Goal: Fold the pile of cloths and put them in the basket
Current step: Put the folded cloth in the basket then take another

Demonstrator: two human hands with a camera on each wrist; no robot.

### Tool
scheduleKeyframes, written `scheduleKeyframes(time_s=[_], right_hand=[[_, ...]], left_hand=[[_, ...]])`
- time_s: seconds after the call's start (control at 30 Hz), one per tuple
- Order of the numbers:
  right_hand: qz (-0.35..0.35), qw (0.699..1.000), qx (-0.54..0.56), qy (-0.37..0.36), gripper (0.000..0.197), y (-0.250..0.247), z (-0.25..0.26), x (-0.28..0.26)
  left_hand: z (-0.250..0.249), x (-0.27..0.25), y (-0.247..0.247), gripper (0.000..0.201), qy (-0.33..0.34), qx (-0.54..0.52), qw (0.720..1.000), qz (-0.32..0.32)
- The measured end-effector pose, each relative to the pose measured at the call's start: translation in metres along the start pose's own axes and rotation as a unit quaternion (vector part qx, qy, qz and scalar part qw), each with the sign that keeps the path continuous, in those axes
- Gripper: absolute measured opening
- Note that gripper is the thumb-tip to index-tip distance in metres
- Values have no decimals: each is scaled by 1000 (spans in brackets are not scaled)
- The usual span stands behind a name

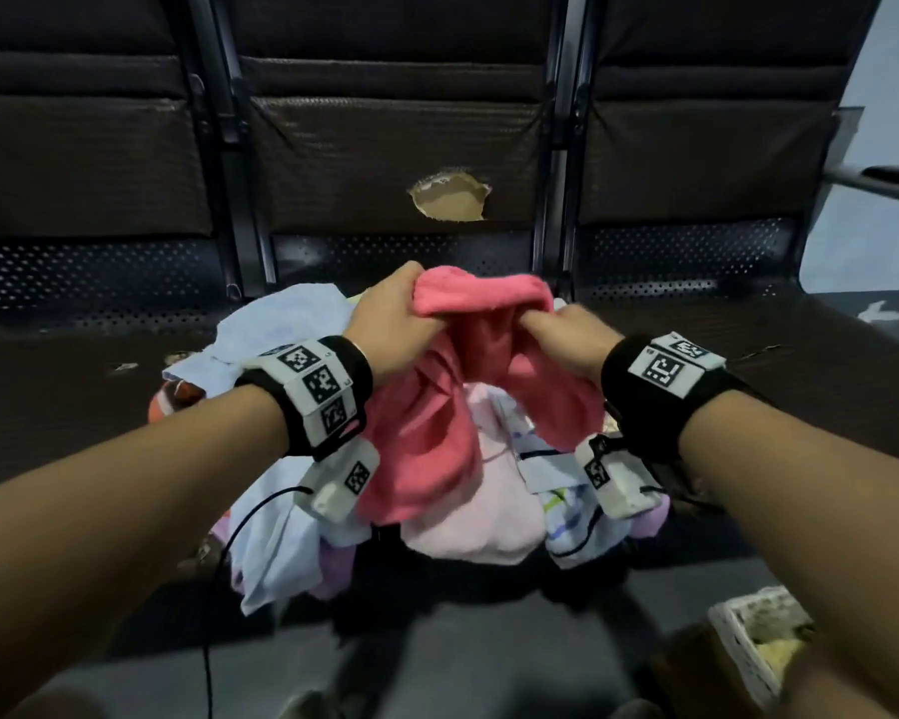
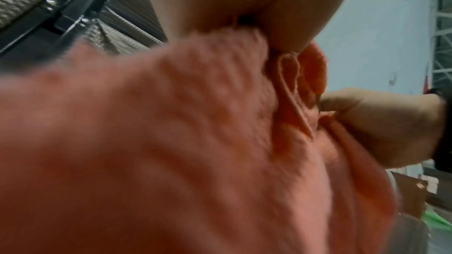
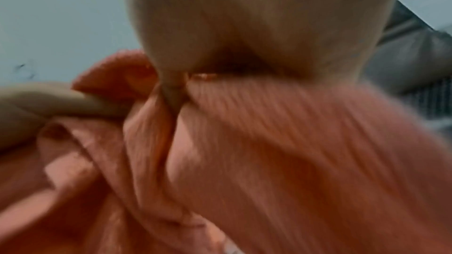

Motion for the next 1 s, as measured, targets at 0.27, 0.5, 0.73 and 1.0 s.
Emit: scheduleKeyframes(time_s=[0.27,0.5,0.73,1.0], right_hand=[[263,905,333,40,37,26,9,-27],[140,966,200,-89,28,25,12,-25],[52,976,-109,-183,30,10,4,-19],[30,971,-209,-117,24,8,-8,-17]], left_hand=[[-8,-33,30,27,41,-8,990,137],[6,-40,48,53,-162,-244,935,198],[20,-29,30,14,-20,21,998,64],[10,-20,19,23,-8,-10,1000,1]])
Point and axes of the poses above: each hand's wrist, its own x-axis towards the middle knuckle, its own y-axis out of the palm, z = x × y, the point moved 4 cm from there along x, towards the middle knuckle, and after that the axes turned 2 degrees about y, right-handed, at the moved point
